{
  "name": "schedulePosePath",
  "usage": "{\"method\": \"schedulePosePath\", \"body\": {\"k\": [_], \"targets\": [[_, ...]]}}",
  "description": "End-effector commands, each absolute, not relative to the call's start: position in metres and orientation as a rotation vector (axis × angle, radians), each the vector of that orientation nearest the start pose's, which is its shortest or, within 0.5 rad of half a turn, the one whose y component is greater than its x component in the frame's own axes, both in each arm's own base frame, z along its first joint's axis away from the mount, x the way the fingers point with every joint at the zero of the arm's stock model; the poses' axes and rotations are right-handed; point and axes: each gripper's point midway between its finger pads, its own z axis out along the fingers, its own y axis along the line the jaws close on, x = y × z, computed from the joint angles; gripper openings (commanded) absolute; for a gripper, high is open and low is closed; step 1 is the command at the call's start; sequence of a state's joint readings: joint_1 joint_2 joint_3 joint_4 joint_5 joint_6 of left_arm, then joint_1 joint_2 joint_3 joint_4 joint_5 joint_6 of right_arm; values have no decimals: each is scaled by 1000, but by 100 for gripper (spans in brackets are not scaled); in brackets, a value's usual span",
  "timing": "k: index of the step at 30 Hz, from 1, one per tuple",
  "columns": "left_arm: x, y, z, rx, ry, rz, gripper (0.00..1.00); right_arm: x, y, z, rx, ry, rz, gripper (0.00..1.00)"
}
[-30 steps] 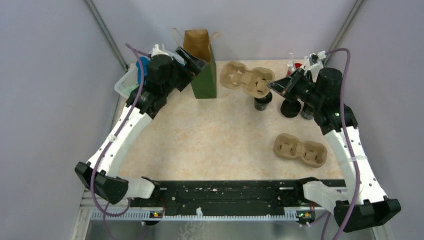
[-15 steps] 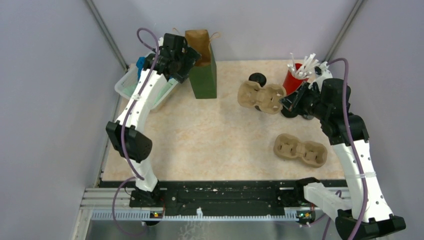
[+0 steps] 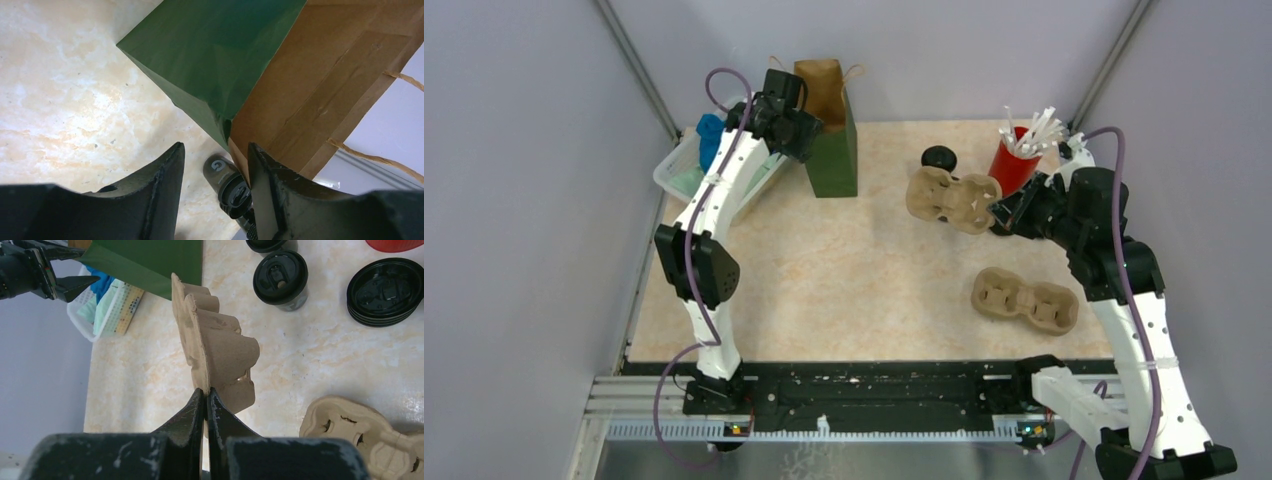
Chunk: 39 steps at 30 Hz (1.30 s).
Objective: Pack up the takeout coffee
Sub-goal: Place the cup tray in the takeout bag.
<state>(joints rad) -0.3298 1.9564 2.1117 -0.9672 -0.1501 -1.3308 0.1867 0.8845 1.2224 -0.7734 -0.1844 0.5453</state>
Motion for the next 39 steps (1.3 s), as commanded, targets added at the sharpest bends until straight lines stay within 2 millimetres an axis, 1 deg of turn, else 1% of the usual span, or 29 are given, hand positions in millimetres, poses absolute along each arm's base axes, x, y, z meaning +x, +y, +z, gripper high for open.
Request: {"method": "schedulePosePath", "body": {"k": [1, 3, 5, 8, 9, 12, 14, 15, 16, 18, 19, 21, 23, 24, 25, 26, 28, 31, 32, 34, 37, 39], "targets": [[490, -179, 278, -1265, 2079, -617, 52, 255, 99, 331, 244, 1996, 633, 0], [489, -179, 281, -1262, 2077, -623, 44, 254, 99, 332, 239, 1994, 632, 0], [487, -179, 279, -1263, 2087, -619, 33, 254, 100, 331, 233, 1998, 636, 0], [479, -177, 279, -1257, 2110, -605, 19, 253, 102, 332, 223, 1999, 646, 0], [475, -177, 281, -1247, 2118, -604, 17, 253, 102, 332, 220, 2000, 647, 0], [460, -173, 287, -1175, 2150, -589, 15, 251, 101, 334, 194, 2005, 633, 0], [446, -171, 289, -1063, 2200, -570, 12, 248, 101, 335, 156, 2016, 616, 0], [436, -169, 292, -996, 2228, -566, 8, 247, 101, 336, 129, 2019, 611, 0], [426, -168, 294, -922, 2254, -561, 6, 245, 101, 338, 103, 2024, 602, 0], [406, -165, 294, -746, 2304, -544, 5, 240, 100, 342, 65, 2036, 589, 0], [394, -163, 291, -659, 2334, -532, 5, 236, 100, 345, 51, 2042, 588, 0], [368, -163, 293, -469, 2366, -559, 4, 226, 99, 349, 47, 2067, 590, 0], [343, -161, 300, -315, 2354, -587, 4, 215, 97, 355, 66, 2078, 595, 0], [327, -159, 304, -246, 2335, -610, 4, 210, 97, 357, 72, 2083, 603, 0], [318, -161, 314, -186, 2294, -649, 4, 204, 98, 361, 69, 2080, 619, 0], [308, -163, 313, -132, 2280, -681, 4, 198, 101, 364, 60, 2083, 640, 0], [291, -165, 316, -76, 2255, -733, 1, 189, 109, 371, 25, 2085, 706, 0], [273, -170, 312, 1, 2288, -789, 0, 176, 123, 379, -41, 2103, 807, 0], [266, -172, 308, 32, 2313, -801, 0, 172, 125, 384, -58, 2099, 822, 0], [258, -170, 300, 72, 2351, -789, 0, 168, 122, 397, -69, 2090, 803, 0], [254, -165, 293, 111, 2358, -758, 0, 164, 116, 416, -81, 2094, 755, 0], [253, -167, 289, 138, 2356, -769, 0, 162, 119, 426, -107, 2102, 775, 0]]}}
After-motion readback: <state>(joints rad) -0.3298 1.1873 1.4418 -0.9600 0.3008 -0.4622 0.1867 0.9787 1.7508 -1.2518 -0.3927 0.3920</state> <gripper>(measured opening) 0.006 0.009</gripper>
